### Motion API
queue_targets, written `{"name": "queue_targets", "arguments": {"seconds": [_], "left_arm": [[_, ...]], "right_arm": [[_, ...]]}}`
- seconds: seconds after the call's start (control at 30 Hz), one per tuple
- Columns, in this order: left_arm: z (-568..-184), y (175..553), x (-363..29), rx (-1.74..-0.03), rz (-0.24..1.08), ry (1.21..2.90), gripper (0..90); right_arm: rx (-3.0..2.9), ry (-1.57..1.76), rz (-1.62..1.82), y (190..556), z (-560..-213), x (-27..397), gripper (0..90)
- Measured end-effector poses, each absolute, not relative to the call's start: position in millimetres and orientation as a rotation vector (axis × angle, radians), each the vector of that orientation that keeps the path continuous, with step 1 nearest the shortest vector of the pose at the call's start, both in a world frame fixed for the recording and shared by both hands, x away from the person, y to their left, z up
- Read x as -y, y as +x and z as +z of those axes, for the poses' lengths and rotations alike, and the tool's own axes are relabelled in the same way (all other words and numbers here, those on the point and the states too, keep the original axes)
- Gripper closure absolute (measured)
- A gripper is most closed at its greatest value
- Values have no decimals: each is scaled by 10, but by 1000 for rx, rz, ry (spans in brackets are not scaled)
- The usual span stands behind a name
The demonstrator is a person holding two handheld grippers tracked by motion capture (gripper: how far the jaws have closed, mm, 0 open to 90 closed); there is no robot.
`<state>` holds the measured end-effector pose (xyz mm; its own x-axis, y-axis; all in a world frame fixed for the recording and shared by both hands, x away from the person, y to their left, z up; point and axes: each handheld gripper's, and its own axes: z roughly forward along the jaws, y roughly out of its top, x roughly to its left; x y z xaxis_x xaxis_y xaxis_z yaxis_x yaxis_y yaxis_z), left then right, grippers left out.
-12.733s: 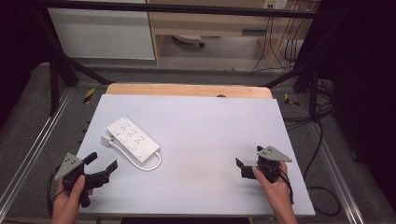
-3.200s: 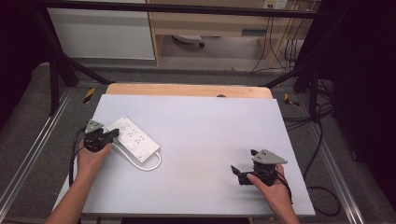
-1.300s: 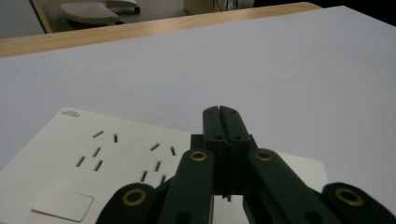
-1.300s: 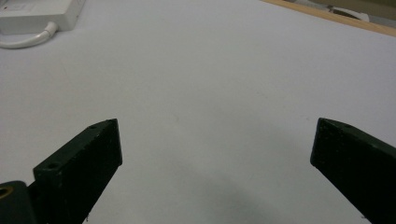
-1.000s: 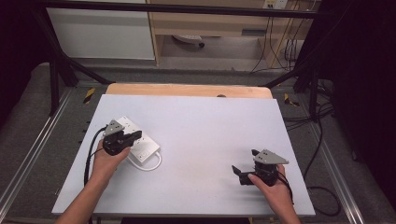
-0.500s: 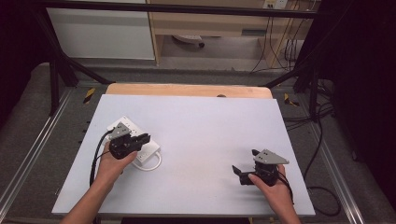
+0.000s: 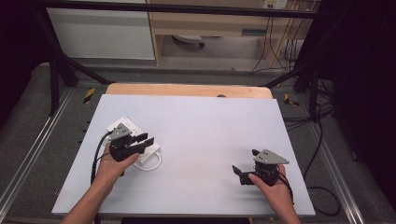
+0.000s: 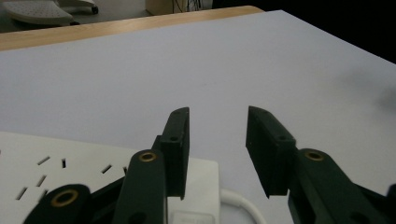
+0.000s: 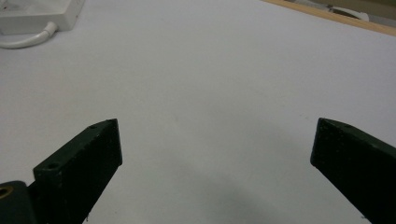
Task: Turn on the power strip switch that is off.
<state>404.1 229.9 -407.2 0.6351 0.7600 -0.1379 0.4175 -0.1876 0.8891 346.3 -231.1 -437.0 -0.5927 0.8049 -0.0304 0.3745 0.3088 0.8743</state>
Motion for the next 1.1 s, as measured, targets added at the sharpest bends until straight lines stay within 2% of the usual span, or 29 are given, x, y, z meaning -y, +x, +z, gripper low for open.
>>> {"name": "queue_targets", "arguments": {"seconds": [0.37,0.5,0.63,0.73,1.1], "left_arm": [[-4007,3941,-2315,-920,401,1789,432],[-3993,3905,-2311,-901,401,1778,325],[-3984,3866,-2311,-876,380,1768,154],[-3979,3809,-2333,-851,388,1745,81],[-3992,3598,-2588,-875,429,1684,81]], "right_arm": [[-2115,1047,1224,3462,-4371,2308,25],[-2114,1046,1223,3463,-4372,2308,25],[-2114,1047,1223,3462,-4371,2308,25],[-2113,1045,1222,3461,-4371,2309,25],[-2113,1048,1222,3459,-4370,2306,25]]}}
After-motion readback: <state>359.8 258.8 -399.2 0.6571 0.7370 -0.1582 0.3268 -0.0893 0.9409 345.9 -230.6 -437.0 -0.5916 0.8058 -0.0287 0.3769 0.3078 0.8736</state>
